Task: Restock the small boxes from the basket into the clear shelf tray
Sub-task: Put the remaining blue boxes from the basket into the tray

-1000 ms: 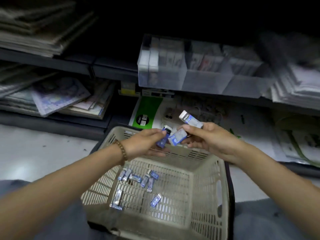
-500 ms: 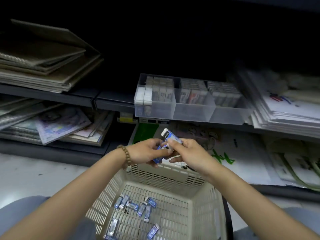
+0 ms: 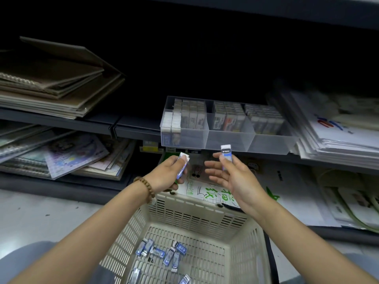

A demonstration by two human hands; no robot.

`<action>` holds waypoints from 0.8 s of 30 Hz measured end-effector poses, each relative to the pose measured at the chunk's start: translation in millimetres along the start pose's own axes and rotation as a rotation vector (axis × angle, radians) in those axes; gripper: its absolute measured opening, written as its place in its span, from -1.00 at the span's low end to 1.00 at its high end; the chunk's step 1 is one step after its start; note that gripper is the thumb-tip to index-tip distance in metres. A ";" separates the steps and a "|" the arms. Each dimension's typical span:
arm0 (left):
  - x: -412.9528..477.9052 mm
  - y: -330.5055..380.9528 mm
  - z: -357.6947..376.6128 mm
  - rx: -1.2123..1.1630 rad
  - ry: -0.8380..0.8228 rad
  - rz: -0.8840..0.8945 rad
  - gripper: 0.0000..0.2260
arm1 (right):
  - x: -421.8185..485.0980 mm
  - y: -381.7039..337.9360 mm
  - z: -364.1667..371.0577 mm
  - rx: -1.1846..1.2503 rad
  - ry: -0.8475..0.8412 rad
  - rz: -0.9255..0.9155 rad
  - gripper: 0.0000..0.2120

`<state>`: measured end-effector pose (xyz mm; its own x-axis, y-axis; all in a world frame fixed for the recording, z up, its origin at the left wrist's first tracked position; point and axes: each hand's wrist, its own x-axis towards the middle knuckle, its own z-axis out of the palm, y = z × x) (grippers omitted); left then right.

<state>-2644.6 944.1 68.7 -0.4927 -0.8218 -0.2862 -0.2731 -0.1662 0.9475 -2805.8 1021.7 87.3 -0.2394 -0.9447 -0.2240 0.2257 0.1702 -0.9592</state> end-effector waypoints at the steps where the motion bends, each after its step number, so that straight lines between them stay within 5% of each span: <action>1: 0.3 1.7 3.0 -0.108 0.009 -0.024 -0.78 | 0.0 1.0 0.5 0.002 0.010 0.011 -0.75; 4: -1.6 8.7 11.4 -0.390 -0.010 -0.037 -0.86 | 1.1 4.0 0.7 -0.197 0.051 -0.027 -0.71; 13: -3.8 2.7 16.1 -0.065 -0.056 0.104 -0.83 | -0.2 2.1 0.2 -0.075 -0.053 -0.050 -0.90; 21: -6.5 -1.8 23.7 0.022 -0.161 0.055 -0.59 | 3.8 5.4 -0.1 0.027 -0.030 -0.035 -0.87; 24: -7.1 -1.5 23.5 0.012 -0.231 0.128 -0.66 | 2.9 6.0 0.1 0.045 -0.021 -0.048 -0.91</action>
<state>-2660.1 963.0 66.0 -0.6993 -0.6889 -0.1907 -0.2055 -0.0617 0.9767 -2805.0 1020.0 80.9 -0.2313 -0.9573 -0.1735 0.2564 0.1121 -0.9601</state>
